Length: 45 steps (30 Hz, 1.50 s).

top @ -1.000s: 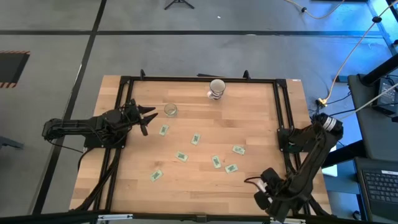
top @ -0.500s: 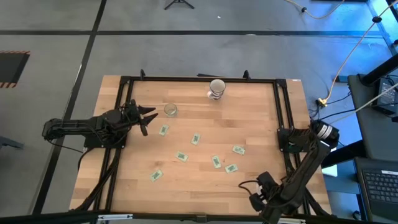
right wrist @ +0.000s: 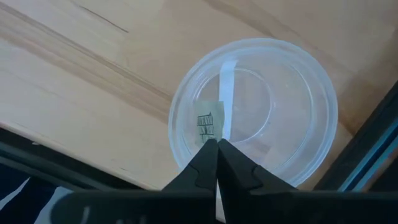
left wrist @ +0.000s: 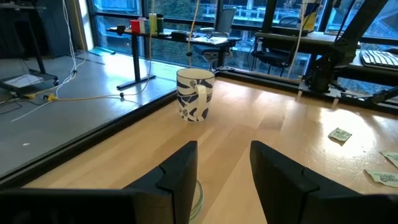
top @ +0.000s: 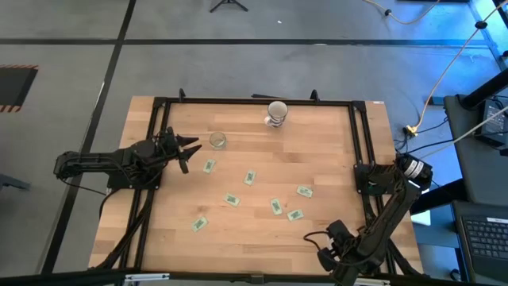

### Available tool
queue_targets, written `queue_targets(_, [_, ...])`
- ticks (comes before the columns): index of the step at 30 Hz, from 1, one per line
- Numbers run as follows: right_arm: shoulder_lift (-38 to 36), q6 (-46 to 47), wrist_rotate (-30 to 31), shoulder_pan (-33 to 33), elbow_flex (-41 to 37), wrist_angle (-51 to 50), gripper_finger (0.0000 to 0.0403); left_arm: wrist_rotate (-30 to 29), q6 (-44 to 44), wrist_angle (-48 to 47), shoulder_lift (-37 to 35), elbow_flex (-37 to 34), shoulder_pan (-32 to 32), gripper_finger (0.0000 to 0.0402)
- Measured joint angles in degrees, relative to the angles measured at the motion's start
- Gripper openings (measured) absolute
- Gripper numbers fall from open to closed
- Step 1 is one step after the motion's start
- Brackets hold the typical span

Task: Pick and place Stevia / Truvia into bins
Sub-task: Put the green stevia packet into the transparent container

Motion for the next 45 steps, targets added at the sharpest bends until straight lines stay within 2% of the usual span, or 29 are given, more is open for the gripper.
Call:
queue_targets(6, [-0.02, -0.22, 0.02, 0.02, 0.00, -0.29, 0.0019, 0.00, 0.00, 0.02, 0.00, 0.00, 0.00, 0.0143])
queue_targets(12, [-0.04, 0.15, -0.07, 0.02, 0.00, -1.41, 0.0052, 0.00, 0.00, 0.01, 0.00, 0.00, 0.00, 0.0143])
queue_targets(19, [-0.07, 0.13, -4.50, -0.16, 1.61, -6.58, 0.0087, 0.00, -0.12, 0.01, 0.00, 0.00, 0.00, 0.0143])
queue_targets(21, [-0.07, 0.06, -3.71, -0.57, 3.44, -9.41, 0.0087, 0.00, -0.18, 0.01, 0.00, 0.00, 0.00, 0.0143])
queue_targets(24, [-0.11, -1.88, 1.52, -2.19, 6.78, -13.79, 0.0085, 0.00, -0.18, 0.02, 0.00, 0.00, 0.00, 0.0143])
queue_targets(26, [-0.11, -4.96, 4.94, -3.72, 9.09, -17.39, 0.0084, 0.00, -0.17, 0.00, 0.00, 0.00, -0.02, 0.0143])
queue_targets(30, [-0.13, -14.93, 7.64, -7.71, 14.03, -21.43, 0.0083, 0.00, -0.15, 0.02, 0.00, 0.00, -0.02, 0.0143])
queue_targets(38, [-0.24, -25.13, 8.38, -18.95, 20.33, -23.26, 0.0083, 0.00, -4.03, 0.00, 0.00, 0.00, -0.02, 0.0143])
queue_targets(45, [-0.62, -48.40, 8.52, -30.74, 20.46, -23.21, 0.0083, 0.00, -4.68, 0.02, 0.00, 0.00, 0.00, 0.0143])
